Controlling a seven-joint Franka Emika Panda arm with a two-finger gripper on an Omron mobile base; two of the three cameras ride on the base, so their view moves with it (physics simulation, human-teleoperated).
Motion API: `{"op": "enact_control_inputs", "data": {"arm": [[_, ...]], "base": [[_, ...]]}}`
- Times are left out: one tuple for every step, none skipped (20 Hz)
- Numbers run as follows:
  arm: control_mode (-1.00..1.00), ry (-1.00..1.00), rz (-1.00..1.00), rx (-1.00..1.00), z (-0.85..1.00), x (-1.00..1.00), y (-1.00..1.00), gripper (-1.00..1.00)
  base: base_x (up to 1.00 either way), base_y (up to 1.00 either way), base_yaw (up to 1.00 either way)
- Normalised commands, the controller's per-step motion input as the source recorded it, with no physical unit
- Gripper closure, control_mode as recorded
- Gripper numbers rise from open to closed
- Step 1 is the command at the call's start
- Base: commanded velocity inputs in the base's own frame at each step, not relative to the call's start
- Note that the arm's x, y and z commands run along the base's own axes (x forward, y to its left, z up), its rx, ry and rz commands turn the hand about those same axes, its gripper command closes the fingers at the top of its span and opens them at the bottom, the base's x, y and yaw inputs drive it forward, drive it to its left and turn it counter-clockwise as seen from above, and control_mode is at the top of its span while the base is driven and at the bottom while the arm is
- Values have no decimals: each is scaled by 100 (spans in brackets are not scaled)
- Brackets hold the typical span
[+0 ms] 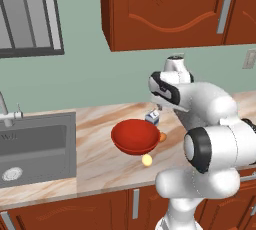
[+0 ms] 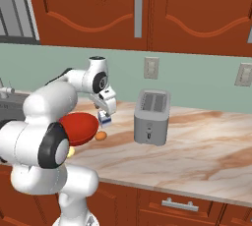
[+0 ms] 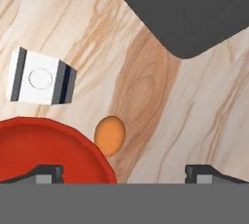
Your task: Gather the eggs and milk located in the vicinity of the sink area and place them right next to the bowl.
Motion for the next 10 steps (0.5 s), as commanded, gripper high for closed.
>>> {"op": "enact_control_inputs", "data": {"arm": [[-100, 0, 0, 0, 6, -79, -16, -100], [-100, 0, 0, 0, 8, -82, -13, -100], [-100, 0, 0, 0, 12, -86, -10, -100], [-100, 0, 0, 0, 14, -90, -9, -100], [-100, 0, 0, 0, 25, -97, -6, -100], [-100, 0, 0, 0, 31, -98, -7, -100], [-100, 0, 0, 0, 34, -100, -3, -100], [-100, 0, 0, 0, 34, -100, -1, -100], [-100, 0, 0, 0, 33, -100, 0, -100], [-100, 0, 0, 0, 33, -100, 0, -100]], "base": [[0, 0, 0], [0, 0, 0], [0, 0, 0], [0, 0, 0], [0, 0, 0], [0, 0, 0], [0, 0, 0], [0, 0, 0], [0, 0, 0], [0, 0, 0]]}}
